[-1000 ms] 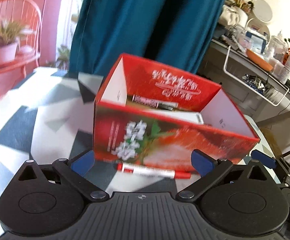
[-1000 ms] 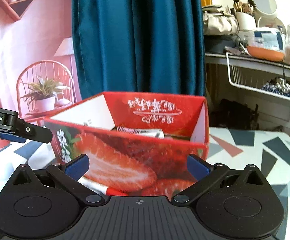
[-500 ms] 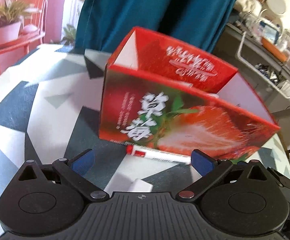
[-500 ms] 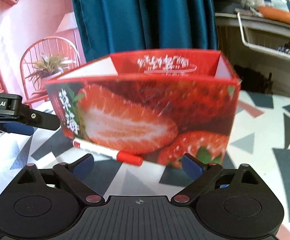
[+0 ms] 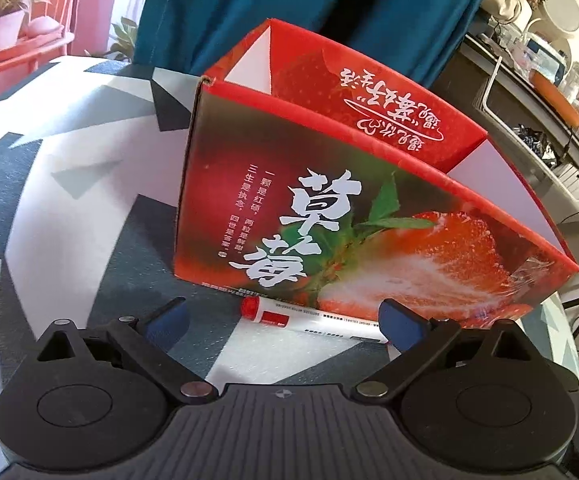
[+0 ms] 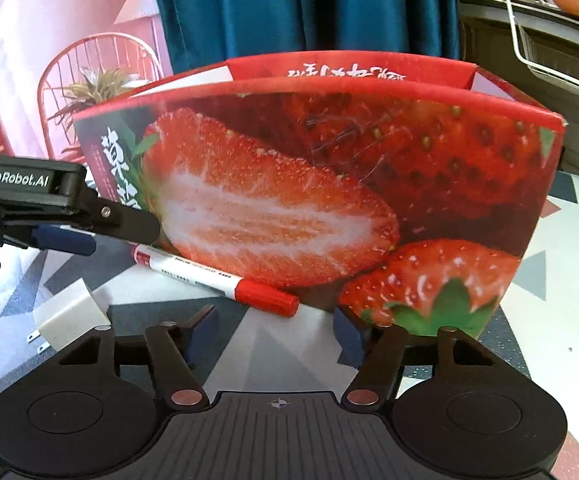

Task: Organize rigid objects
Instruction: 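Withdraw both grippers from the box toward the red-capped white marker, then close both grippers on the red-capped white marker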

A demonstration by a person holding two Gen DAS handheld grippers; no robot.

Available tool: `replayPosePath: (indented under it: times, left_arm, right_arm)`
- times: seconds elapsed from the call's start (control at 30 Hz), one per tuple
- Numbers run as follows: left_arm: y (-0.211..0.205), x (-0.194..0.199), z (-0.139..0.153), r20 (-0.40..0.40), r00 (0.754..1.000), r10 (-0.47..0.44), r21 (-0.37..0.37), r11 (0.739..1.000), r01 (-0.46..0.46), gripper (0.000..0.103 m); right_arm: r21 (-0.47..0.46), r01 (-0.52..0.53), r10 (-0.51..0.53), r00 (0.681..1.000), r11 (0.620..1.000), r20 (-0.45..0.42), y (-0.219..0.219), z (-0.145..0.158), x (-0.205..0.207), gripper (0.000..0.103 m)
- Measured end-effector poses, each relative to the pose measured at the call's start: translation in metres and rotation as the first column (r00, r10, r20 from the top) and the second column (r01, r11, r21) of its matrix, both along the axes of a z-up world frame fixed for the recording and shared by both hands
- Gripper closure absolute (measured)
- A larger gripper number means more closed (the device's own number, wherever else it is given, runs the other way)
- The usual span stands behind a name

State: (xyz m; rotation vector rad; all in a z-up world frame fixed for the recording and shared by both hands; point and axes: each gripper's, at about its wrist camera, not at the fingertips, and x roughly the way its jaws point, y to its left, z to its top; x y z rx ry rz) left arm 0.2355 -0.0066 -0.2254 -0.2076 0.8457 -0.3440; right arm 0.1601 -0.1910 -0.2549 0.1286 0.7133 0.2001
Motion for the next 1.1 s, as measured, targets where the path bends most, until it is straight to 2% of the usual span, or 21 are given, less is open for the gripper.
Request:
replayPosePath:
  times: [0.23, 0.7, 0.87, 1.1]
  left_arm:
    - [-0.004, 0.005, -0.012, -0.016, 1.000, -0.019, -0.003, 1.000, 0.019, 0.014]
    - [-0.026, -0.002, -0.014, 0.005, 0.994, -0.111, 0.001, 0.994, 0.111, 0.025]
    - [-0.034, -0.006, -0.016, 0.007, 0.986, -0.164, -0.007, 0.986, 0.164, 0.035]
    - [-0.015, -0.003, -0.014, 0.006, 0.998, -0.061, 0.014, 0.998, 0.061, 0.034]
  right_arm:
    - [-0.041, -0.038, 0.039, 0.999, 0.998, 0.015, 0.008, -0.001, 0.001, 0.044]
    - [-0.055, -0.057, 0.058, 0.998, 0.997, 0.018, 0.011, -0.002, 0.000, 0.050]
    - [-0.052, -0.062, 0.064, 0.998, 0.997, 0.020, 0.010, -0.003, 0.000, 0.054]
    - [-0.043, -0.064, 0.065, 0.998, 0.997, 0.019, 0.008, -0.002, 0.001, 0.053]
